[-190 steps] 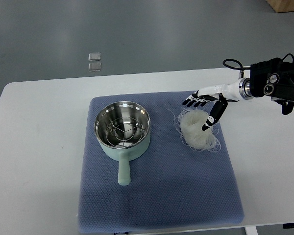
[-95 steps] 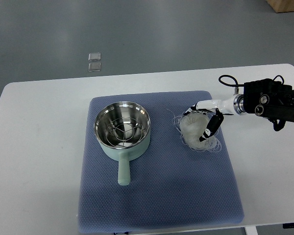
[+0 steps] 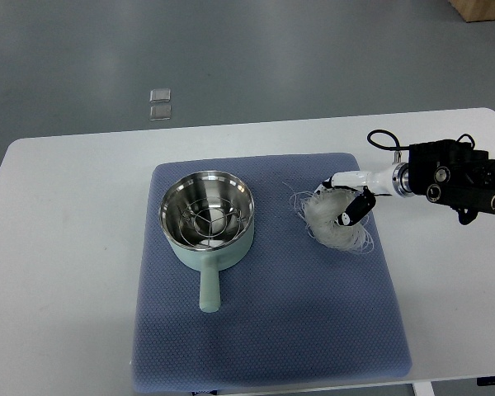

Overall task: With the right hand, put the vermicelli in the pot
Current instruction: 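Lower the right hand and close fingers around the vermicelli bundle, then lift the vermicelli and carry it over the green saucepan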

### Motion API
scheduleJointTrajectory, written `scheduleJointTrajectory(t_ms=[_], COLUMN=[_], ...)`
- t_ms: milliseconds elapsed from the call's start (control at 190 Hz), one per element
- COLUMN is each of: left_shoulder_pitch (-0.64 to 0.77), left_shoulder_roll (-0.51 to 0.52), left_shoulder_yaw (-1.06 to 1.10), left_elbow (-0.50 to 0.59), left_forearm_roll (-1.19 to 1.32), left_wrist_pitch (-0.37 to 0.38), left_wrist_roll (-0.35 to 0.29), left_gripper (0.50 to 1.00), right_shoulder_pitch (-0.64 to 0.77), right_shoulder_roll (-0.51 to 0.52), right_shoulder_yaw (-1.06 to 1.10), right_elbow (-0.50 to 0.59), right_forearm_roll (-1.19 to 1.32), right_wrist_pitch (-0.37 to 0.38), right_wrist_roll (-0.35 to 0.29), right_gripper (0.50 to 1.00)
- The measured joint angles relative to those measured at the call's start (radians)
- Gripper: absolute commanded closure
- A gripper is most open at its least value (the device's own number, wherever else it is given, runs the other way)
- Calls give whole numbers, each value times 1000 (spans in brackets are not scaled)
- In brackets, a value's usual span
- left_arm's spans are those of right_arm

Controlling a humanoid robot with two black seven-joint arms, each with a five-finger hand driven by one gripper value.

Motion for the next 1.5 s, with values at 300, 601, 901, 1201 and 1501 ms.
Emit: scheduleJointTrajectory(t_ms=[300, 601, 901, 1201, 1501], left_shoulder_pitch=[0, 0, 0, 0, 0], left_shoulder_roll=[0, 0, 0, 0, 0], left_shoulder_yaw=[0, 1, 0, 0, 2], left_elbow=[0, -2, -2, -2, -2], left_forearm_roll=[0, 0, 1, 1, 1], left_wrist_pitch=[0, 0, 0, 0, 0], left_wrist_roll=[0, 0, 0, 0, 0], left_gripper=[500, 500, 500, 500, 500], right_shoulder_pitch=[216, 449, 530, 496, 446], right_shoulder_roll=[-115, -180, 27, 274, 360], right_shoulder_yaw=[2, -8, -15, -15, -8], right_elbow=[87, 180, 140, -6, -31], right_forearm_roll=[50, 180, 273, 284, 309], right_wrist_pitch=[79, 149, 113, 87, 60], right_wrist_roll=[1, -1, 0, 1, 2], right_gripper=[1000, 1000, 1000, 1000, 1000])
